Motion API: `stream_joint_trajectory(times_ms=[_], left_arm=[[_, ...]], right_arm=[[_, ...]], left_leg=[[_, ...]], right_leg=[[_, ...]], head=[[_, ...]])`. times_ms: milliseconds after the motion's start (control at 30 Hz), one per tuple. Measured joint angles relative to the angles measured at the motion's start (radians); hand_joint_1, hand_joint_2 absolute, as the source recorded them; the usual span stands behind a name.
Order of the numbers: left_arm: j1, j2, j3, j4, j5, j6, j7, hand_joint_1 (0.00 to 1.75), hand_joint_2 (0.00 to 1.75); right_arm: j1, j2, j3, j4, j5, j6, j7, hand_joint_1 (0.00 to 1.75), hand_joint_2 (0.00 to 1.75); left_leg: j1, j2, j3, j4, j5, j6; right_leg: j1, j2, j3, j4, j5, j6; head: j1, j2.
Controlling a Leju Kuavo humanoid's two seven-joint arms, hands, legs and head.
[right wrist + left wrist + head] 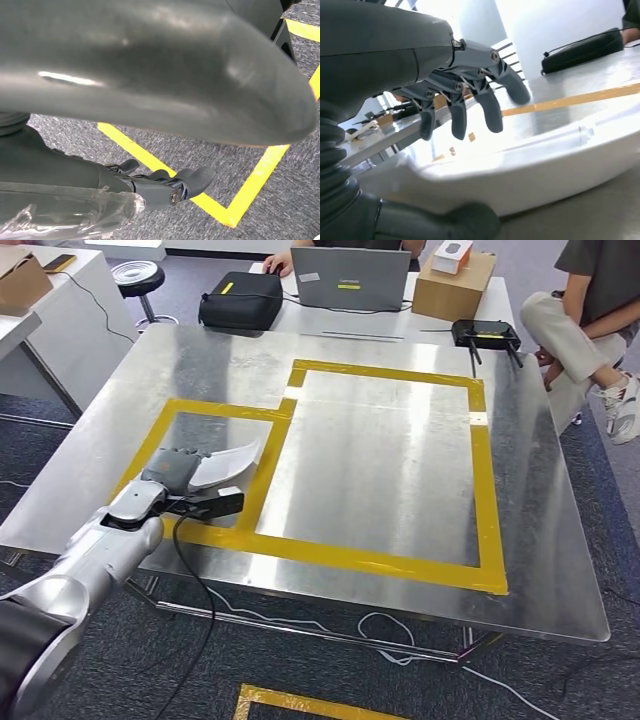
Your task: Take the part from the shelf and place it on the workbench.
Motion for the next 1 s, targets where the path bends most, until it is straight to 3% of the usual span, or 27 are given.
stream_joint_trajectory(times_ms=[300, 567, 733, 867, 933, 1000], left_arm=[[0.004, -0.002, -0.008, -0.001, -0.001, 0.044, 0.036, 0.00, 0.00], [0.027, 0.006, 0.000, -0.040, 0.049, 0.117, 0.013, 0.00, 0.00], [0.056, 0.025, 0.020, -0.090, 0.065, 0.132, 0.002, 0.00, 0.00], [0.078, 0.036, 0.035, -0.133, 0.095, 0.183, -0.012, 0.00, 0.00], [0.110, 0.044, 0.056, -0.184, 0.133, 0.226, -0.032, 0.00, 0.00], [0.157, 0.055, 0.082, -0.239, 0.158, 0.246, -0.047, 0.00, 0.00]], right_arm=[[0.000, 0.000, 0.000, 0.000, 0.000, -0.002, 0.001, 0.00, 0.00], [0.001, 0.000, -0.005, 0.000, -0.002, -0.009, 0.001, 0.00, 0.00], [0.004, 0.000, -0.010, 0.000, -0.003, -0.013, 0.001, 0.00, 0.00], [0.004, 0.000, -0.015, 0.000, -0.008, -0.015, -0.001, 0.00, 0.00], [0.005, 0.000, -0.021, 0.000, -0.013, -0.017, -0.003, 0.00, 0.00], [0.008, 0.000, -0.025, 0.000, -0.016, -0.019, -0.004, 0.00, 0.00]], left_leg=[[0.000, 0.000, 0.000, 0.000, 0.000, 0.000], [-0.003, 0.000, -0.002, 0.001, 0.000, 0.001], [-0.009, 0.000, -0.004, 0.005, 0.000, 0.009], [-0.006, 0.002, -0.008, -0.003, 0.019, 0.025], [0.002, 0.007, -0.009, -0.013, 0.031, 0.032], [0.004, 0.013, -0.010, -0.014, 0.033, 0.033]], right_leg=[[0.000, 0.000, 0.000, 0.000, 0.000, 0.000], [-0.004, 0.000, 0.000, -0.001, 0.002, 0.003], [-0.010, 0.000, -0.001, -0.002, 0.006, 0.009], [-0.012, 0.000, -0.006, -0.009, 0.014, 0.025], [-0.011, -0.003, -0.034, 0.044, -0.022, 0.033], [-0.015, -0.005, -0.090, 0.177, -0.085, 0.041]], head=[[0.000, 0.000], [0.000, 0.000], [0.000, 0.000], [0.000, 0.000], [0.002, 0.000], [0.003, 0.000]])
